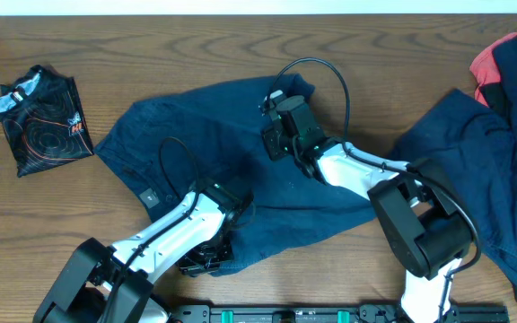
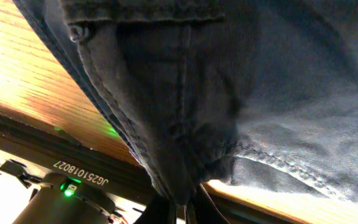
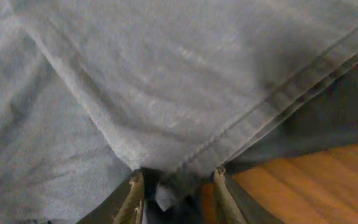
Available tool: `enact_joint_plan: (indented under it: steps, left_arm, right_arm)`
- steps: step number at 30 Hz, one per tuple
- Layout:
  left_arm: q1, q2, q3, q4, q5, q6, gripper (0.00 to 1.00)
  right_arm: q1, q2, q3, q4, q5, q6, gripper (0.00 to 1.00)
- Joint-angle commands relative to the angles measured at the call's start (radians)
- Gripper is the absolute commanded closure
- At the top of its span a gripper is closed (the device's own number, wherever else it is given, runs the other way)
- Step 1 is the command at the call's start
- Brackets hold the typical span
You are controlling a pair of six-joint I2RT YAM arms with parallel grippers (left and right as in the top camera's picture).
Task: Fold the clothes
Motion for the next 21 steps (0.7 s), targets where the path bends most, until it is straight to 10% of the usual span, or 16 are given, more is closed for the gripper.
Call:
enact_joint_plan:
  steps: [1, 7, 17, 19, 21]
  left_arm:
    - [-0.002, -0.008, 0.0, 0.002, -0.031, -0.02, 0.94]
    - [-0.002, -0.008, 0.0, 0.002, -0.031, -0.02, 0.94]
    - [-0.002, -0.008, 0.0, 0.002, -0.035, -0.019, 0.94]
    - [-0.002, -0.008, 0.0, 0.001, -0.035, -0.019, 0.94]
    - [-0.002, -0.008, 0.0, 0.001, -0.035, -0.019, 0.94]
  right_arm:
    - [0.021, 0.031, 0.008, 0.007, -0.045, 0.019, 0.65]
    - [0.024, 0.034, 0.008, 0.032, -0.032, 0.019, 0.98]
    - [-0.024, 0.004, 0.091, 0.458, 0.298, 0.014, 0.99]
    - [-0.059, 0.013, 0.169, 0.491, 0.34, 0.004, 0.91]
    - [-0.098, 0.014, 0.254, 0.4, 0.288, 0.005, 0.58]
